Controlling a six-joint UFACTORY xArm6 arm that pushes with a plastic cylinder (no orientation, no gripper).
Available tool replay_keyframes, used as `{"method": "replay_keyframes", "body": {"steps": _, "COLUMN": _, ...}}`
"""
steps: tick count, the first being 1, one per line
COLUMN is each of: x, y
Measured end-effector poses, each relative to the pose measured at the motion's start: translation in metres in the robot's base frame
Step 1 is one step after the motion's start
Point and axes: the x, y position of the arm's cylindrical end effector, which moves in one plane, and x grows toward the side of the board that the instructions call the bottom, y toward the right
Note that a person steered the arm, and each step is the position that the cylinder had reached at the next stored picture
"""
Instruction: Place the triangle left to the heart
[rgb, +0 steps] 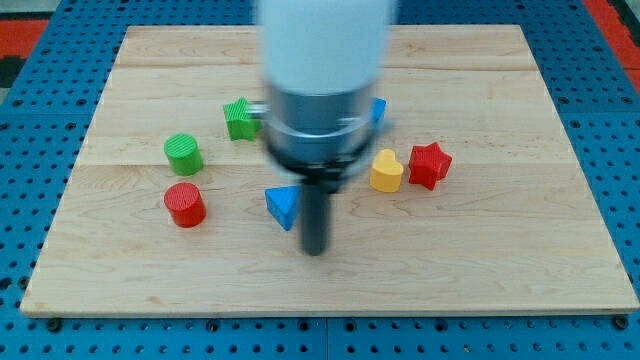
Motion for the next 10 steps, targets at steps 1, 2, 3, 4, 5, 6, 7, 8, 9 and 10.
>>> {"method": "replay_keyframes", "body": {"steps": 1, "x": -0.029, "y": -0.024}}
{"method": "replay_keyframes", "body": {"steps": 2, "x": -0.050, "y": -0.032}}
{"method": "replay_keyframes", "body": {"steps": 3, "x": -0.054, "y": -0.022}}
{"method": "replay_keyframes", "body": {"steps": 4, "x": -0.033, "y": -0.008}}
{"method": "replay_keyframes", "body": {"steps": 5, "x": -0.050, "y": -0.003}}
{"method": "replay_keyframes", "body": {"steps": 6, "x": -0.071, "y": 0.008}}
{"method": "replay_keyframes", "body": {"steps": 7, "x": -0.075, "y": 0.008}}
{"method": "replay_keyframes", "body": {"steps": 8, "x": -0.025, "y": -0.003}}
{"method": "replay_keyframes", "body": {"steps": 9, "x": -0.037, "y": 0.020}}
{"method": "replay_keyframes", "body": {"steps": 10, "x": -0.059, "y": 0.036}}
